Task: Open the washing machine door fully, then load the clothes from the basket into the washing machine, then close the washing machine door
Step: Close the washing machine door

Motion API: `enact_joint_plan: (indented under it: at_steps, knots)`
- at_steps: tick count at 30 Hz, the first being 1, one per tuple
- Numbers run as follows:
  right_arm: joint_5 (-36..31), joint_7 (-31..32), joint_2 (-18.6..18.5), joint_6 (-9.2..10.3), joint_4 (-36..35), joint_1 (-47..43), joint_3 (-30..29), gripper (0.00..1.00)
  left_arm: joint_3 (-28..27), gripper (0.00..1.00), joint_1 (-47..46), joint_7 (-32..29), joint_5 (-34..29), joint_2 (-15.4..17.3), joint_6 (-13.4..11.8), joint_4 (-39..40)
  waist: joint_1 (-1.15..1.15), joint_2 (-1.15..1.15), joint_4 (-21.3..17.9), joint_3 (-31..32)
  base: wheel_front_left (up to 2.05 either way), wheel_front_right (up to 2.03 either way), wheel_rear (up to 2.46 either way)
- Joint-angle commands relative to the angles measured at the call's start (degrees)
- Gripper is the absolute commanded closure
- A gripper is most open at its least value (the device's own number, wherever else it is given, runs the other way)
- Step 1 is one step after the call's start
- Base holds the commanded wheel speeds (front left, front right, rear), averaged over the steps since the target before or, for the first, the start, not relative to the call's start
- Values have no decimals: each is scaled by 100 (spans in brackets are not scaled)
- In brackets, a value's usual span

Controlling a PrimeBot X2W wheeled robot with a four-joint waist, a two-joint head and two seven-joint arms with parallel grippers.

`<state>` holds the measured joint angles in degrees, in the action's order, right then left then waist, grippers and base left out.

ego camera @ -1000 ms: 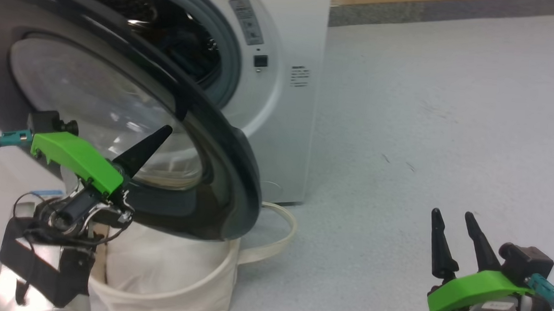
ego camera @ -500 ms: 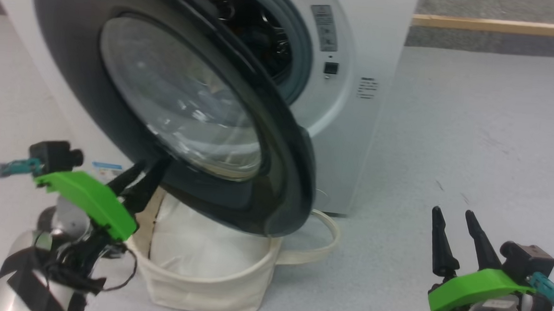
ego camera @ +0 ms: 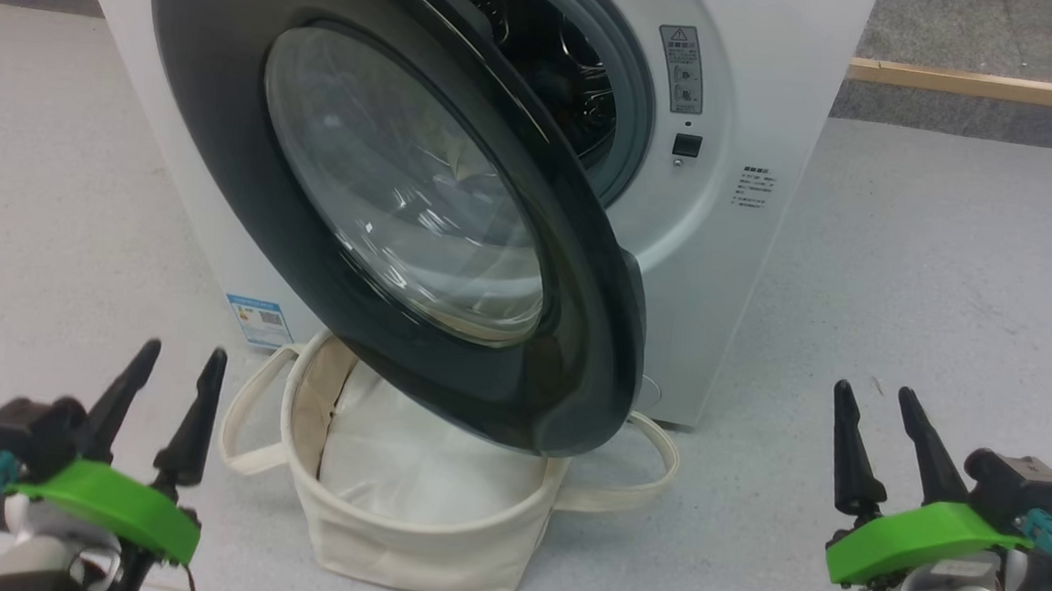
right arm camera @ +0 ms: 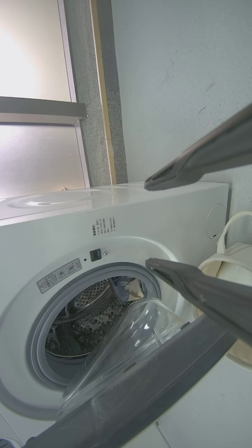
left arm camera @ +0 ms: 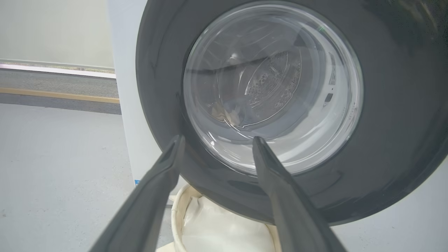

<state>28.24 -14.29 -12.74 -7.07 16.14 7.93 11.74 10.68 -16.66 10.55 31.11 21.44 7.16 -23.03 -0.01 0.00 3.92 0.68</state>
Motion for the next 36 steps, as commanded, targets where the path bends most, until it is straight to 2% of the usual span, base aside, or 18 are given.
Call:
enact_joint_plan:
  at_steps: [1,7,16,17,18,21,26,30,33,36]
  knots:
    - [-36,-71,-87,-42,-186,146,47,0,-166,0,-163,231,-209,220,18,-30,1,0,2,12,0,0,0]
    - [-49,-71,-98,-42,-178,80,38,0,-292,0,-82,436,-469,66,2,-449,1,0,-4,49,0,0,0]
    - [-1,-71,-130,-42,-141,141,219,0,-849,0,5,443,-722,-203,24,-274,1,0,-39,60,0,0,0]
    - [5,-71,-136,-42,-118,145,254,30,-881,0,13,443,-740,-215,26,-265,1,0,-36,61,0,0,0]
    - [4,-71,-143,-42,-115,154,304,100,-913,0,19,444,-753,-226,27,-258,1,0,-29,63,0,0,0]
    - [-50,-71,-151,-42,-201,198,422,100,-981,0,26,444,-762,-249,29,-239,1,0,-7,65,0,0,0]
    - [-206,-71,-113,-42,-886,275,848,100,-1209,0,39,444,-792,-335,31,53,1,0,149,80,0,0,0]
    - [-195,-71,-194,-42,-1222,325,1486,100,-1284,0,106,444,-825,-377,32,155,1,0,332,116,0,0,0]
    - [-161,-71,-239,-42,-1151,449,1993,100,-1322,0,129,444,-826,-422,32,195,1,0,497,140,0,0,0]
    - [-42,-71,-178,-42,-765,666,2291,100,-1253,0,145,444,-841,-437,32,197,1,0,677,160,0,0,0]
